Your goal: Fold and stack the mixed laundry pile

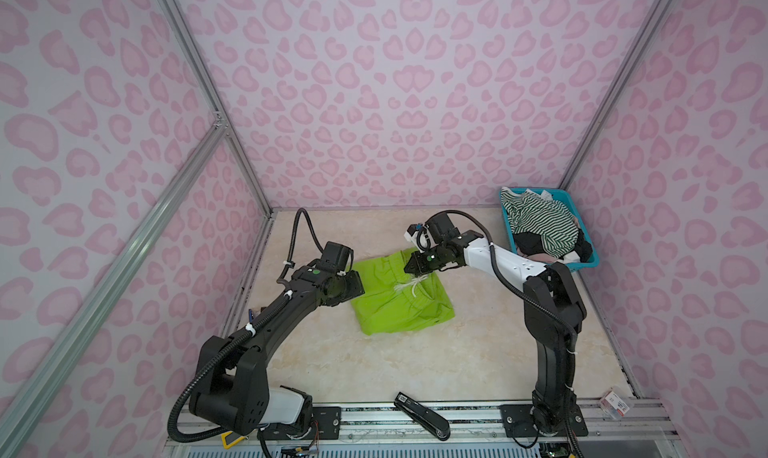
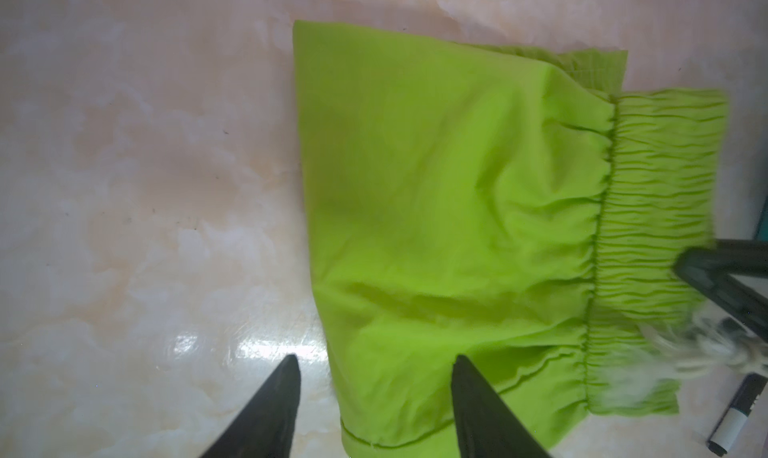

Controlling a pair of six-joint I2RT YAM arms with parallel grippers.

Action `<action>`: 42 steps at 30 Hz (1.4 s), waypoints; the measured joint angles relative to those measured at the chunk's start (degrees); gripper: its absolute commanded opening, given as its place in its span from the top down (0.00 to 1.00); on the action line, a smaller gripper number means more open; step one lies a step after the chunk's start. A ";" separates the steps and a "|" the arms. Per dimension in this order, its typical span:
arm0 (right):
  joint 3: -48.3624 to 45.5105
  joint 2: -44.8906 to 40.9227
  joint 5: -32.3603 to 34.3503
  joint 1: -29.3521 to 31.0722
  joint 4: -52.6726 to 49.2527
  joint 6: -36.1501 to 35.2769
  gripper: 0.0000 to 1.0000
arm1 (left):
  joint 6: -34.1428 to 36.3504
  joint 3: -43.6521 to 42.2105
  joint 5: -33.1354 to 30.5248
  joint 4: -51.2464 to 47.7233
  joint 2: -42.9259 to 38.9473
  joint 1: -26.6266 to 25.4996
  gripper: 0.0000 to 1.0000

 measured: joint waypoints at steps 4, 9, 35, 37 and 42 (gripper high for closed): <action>-2.03 -6.34 5.01 1.03 -2.47 -2.19 1.00 | -0.02 0.09 0.02 0.48 1.22 0.31 0.39; -10.80 -14.25 17.22 4.68 -5.27 -1.03 1.00 | -0.02 0.72 0.24 1.51 2.60 0.35 0.39; -27.63 -24.85 41.42 3.69 -5.38 8.74 0.45 | 6.34 14.67 9.62 13.75 23.91 0.33 0.29; -30.10 -28.87 41.18 3.67 -6.78 10.16 0.45 | 7.08 17.97 10.93 14.40 27.10 0.33 0.29; -39.80 -34.51 35.21 3.69 -6.60 14.14 0.49 | 7.69 21.86 14.45 16.52 33.88 0.35 0.34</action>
